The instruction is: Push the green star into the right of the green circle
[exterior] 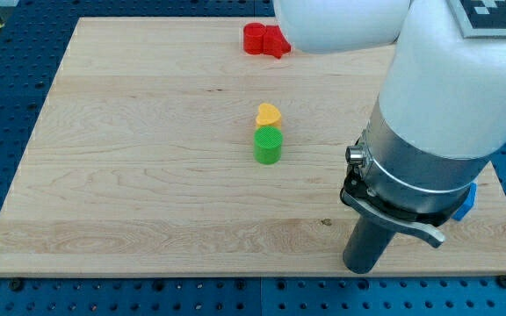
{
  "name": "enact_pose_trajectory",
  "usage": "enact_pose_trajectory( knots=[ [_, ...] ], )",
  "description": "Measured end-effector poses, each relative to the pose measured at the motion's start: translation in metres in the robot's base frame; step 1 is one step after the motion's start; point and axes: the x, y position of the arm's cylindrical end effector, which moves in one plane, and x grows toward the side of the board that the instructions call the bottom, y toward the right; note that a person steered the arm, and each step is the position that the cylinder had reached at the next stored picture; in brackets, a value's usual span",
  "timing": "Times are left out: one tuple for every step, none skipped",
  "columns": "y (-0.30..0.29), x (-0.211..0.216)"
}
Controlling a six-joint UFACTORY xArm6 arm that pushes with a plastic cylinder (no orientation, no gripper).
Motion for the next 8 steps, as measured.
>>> enact_pose_trajectory(
  knots=[
    [0.001, -0.001],
    [0.019, 0.000],
    [0.033, -0.019],
    [0.062, -0.023],
    [0.080, -0.023],
    [0.084, -0.038],
    [0.065, -0.049],
    [0.048, -0.056]
  ],
)
